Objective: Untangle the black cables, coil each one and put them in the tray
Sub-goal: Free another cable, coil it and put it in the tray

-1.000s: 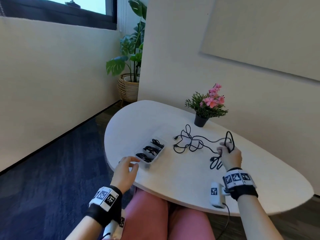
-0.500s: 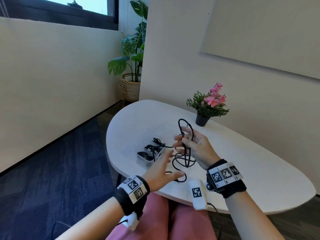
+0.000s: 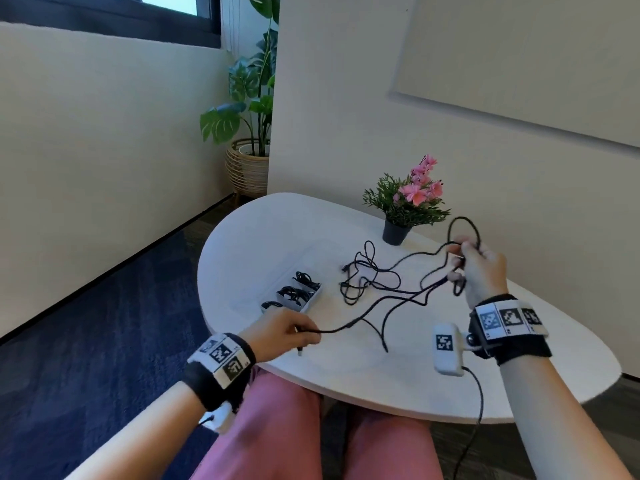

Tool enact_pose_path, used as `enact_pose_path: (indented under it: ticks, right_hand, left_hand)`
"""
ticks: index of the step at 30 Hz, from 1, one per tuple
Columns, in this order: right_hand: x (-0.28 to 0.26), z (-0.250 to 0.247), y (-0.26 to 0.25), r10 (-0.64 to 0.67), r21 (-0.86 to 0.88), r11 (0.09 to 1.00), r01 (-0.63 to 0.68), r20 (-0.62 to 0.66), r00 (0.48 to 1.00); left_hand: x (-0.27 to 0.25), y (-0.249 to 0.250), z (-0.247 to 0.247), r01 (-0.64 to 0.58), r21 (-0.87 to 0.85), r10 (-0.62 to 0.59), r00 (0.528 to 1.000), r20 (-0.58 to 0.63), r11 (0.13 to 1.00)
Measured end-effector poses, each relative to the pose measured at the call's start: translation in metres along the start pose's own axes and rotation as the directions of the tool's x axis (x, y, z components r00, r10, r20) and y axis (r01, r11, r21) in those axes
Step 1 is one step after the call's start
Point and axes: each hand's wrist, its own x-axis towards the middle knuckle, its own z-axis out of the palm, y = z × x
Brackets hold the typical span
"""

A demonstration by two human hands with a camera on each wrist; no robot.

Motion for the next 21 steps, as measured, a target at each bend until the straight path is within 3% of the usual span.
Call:
enact_pose_path:
  ticks: [2, 6, 9, 12, 14, 16, 18, 21]
  right_hand:
    - [0.009, -0.013, 0.005, 0.022, -0.023, 0.999, -0.023, -0.078, 0.997]
    - [0.020, -0.038, 0.013, 0.089, -0.016, 0.995, -0.094, -0.181, 0.980]
    - [0.031, -0.063, 0.021, 0.144, -0.122, 0.976, -0.180, -0.257, 0.956]
    - [0.033, -0.080, 0.034, 0.267, -0.318, 0.897, -0.307, -0.165, 0.949]
    - [0.028, -0.083, 0.039, 0.349, -0.498, 0.798, -0.338, -0.074, 0.934]
    - [0.022, -0.082, 0.041, 0.387, -0.682, 0.675, -0.281, 0.002, 0.922]
    - [0.018, -0.079, 0.038, 0.389, -0.879, 0.451, -0.153, 0.040, 0.920]
    - [0.010, -0.070, 0.030, 0.294, -0.992, 0.117, -0.044, -0.008, 0.956]
  left_hand:
    - [-0.003, -0.002, -0.010, -0.017, 0.025, 0.019, 0.998, -0.053, 1.000]
    - [-0.003, -0.009, -0.032, 0.008, 0.015, -0.002, 0.949, -0.315, 1.000]
    - [-0.003, -0.019, -0.048, 0.057, -0.190, -0.138, 0.885, -0.446, 0.980]
    - [-0.005, -0.018, -0.051, 0.040, -0.335, -0.200, 0.865, -0.460, 0.941]
    - [-0.004, -0.012, -0.047, 0.032, -0.359, -0.205, 0.867, -0.455, 0.933]
    - [-0.003, -0.005, -0.041, 0.020, -0.376, -0.204, 0.866, -0.456, 0.926]
    - [-0.002, 0.002, -0.035, 0.016, -0.384, -0.202, 0.871, -0.448, 0.923]
    - [-0.002, 0.013, -0.027, 0.027, -0.407, -0.190, 0.912, -0.364, 0.913]
